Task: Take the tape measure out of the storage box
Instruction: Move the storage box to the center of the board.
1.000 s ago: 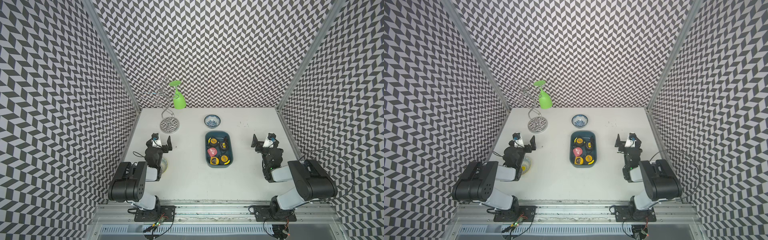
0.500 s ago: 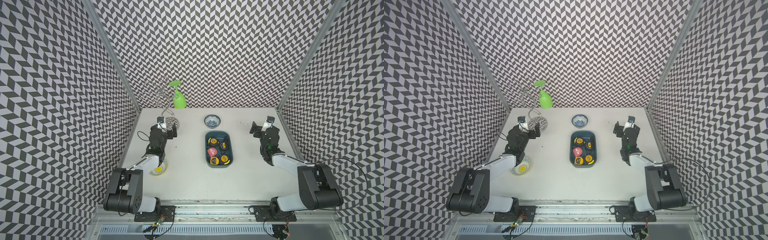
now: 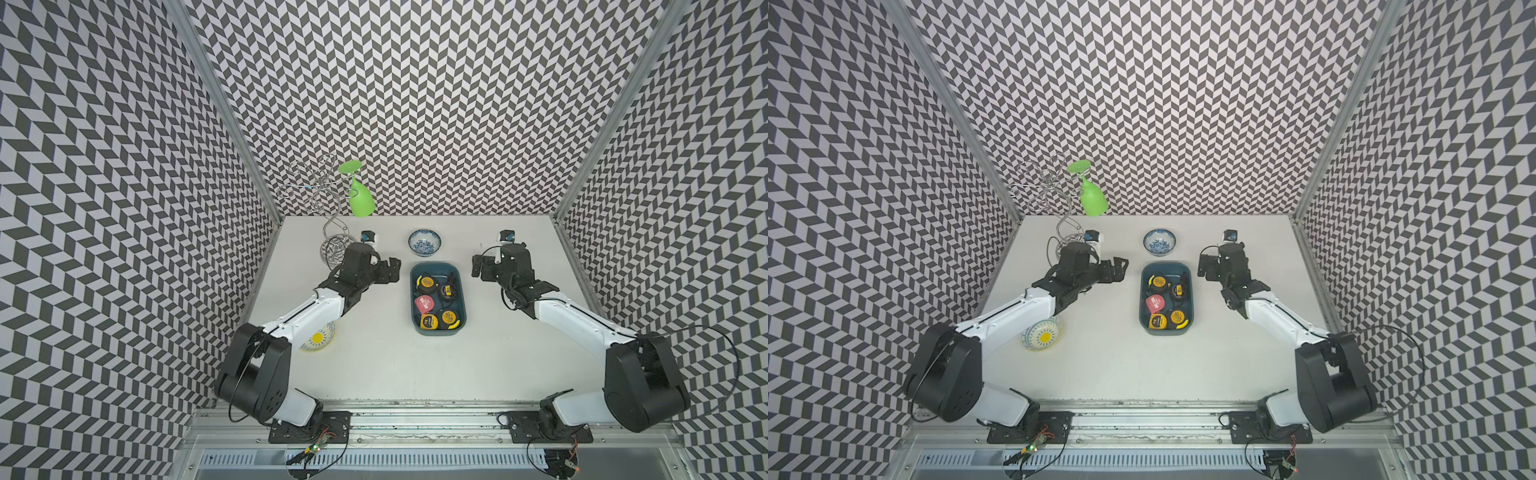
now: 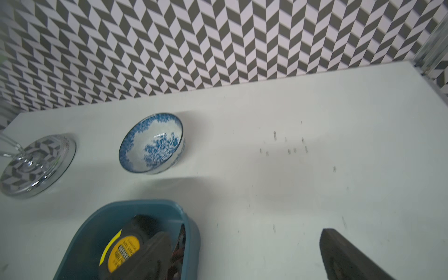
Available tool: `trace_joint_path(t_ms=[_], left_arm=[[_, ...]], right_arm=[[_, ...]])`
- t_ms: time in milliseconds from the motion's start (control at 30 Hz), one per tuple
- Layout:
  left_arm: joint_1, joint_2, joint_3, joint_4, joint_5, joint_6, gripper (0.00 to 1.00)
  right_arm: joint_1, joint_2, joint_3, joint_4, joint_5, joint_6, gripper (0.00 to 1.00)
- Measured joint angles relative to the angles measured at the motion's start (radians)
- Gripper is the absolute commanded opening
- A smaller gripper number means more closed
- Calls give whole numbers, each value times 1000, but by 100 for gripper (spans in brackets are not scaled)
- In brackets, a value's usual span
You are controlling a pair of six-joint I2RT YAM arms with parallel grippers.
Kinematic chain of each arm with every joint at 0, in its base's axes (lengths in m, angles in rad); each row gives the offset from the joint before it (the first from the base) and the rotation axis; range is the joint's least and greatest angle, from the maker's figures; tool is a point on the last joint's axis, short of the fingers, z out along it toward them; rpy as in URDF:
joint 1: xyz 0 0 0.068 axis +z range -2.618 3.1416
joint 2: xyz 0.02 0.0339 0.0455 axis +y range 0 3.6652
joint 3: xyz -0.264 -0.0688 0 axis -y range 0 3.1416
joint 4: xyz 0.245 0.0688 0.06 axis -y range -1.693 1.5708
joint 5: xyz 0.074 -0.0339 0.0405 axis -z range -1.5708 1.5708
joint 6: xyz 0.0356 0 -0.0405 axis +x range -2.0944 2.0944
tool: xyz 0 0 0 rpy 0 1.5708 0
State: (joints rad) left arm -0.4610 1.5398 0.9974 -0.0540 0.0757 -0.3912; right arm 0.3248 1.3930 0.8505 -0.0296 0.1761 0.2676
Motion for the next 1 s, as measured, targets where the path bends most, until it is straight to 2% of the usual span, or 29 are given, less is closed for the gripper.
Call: trace_joint_path(t_ms=[100, 300, 767, 933, 1000], left_arm=[[-61, 91, 84, -87, 20, -43, 94], [-135, 193, 171, -210, 27, -109, 82], [-152, 326, 250, -375, -11, -154, 54], [-165, 328, 250, -391, -15, -167, 38], [-167, 328, 249, -391, -14, -169, 34]], right_arm=[[0, -62, -42, -49, -15, 7, 100], [0, -147, -94, -124, -33, 17, 99], [0, -203, -117, -172, -35, 33, 100], [0, -203, -117, -172, -35, 37, 99], [0, -202, -117, -172, -35, 39, 100]])
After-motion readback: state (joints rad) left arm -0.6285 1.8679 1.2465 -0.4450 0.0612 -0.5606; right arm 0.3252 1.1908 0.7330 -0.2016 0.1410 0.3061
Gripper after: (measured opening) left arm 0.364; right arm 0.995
